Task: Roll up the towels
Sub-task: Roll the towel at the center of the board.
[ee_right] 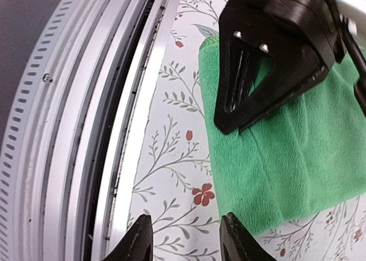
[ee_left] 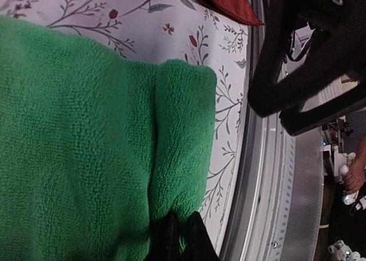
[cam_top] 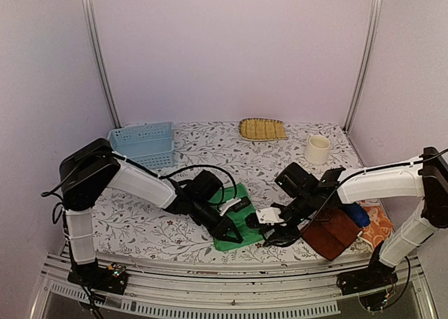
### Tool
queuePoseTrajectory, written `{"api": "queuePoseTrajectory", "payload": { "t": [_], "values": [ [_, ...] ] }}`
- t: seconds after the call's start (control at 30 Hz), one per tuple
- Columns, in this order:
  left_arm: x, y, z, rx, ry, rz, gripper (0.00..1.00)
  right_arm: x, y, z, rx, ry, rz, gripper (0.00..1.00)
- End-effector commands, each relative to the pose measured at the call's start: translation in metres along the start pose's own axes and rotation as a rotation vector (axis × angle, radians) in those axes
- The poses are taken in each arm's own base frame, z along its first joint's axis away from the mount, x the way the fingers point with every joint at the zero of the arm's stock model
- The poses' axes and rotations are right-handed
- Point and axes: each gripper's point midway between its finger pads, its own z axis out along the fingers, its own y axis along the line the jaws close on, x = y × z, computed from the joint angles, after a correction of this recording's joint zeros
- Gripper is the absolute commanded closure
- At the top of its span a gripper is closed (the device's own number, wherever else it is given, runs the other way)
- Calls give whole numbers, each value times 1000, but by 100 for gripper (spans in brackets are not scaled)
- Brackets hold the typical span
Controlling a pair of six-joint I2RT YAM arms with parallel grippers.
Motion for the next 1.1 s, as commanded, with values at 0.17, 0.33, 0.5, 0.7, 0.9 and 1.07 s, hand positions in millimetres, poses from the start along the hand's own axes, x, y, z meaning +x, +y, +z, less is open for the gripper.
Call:
{"api": "queuePoseTrajectory", "payload": {
  "t": [0.17, 0.33, 0.5, 0.7, 0.9, 1.07],
  "values": [
    [34, 17, 6, 78, 97, -261, 100, -26, -19, 30, 154, 26, -215, 56],
    [37, 21, 6, 83, 100, -276, 100, -16, -21, 48, 140, 61, -234, 56],
    [35, 24, 6, 89, 99, -280, 100, -5, -31, 63, 162, 101, -246, 57],
    [37, 29, 4, 87, 98, -295, 100, -5, -40, 61, 212, 114, -243, 59],
    [37, 30, 2, 91, 96, -300, 100, -20, -36, 45, 225, 82, -277, 58],
    [37, 31, 2, 89, 96, -301, 100, -11, -32, 54, 198, 102, -284, 57]
  ]
}}
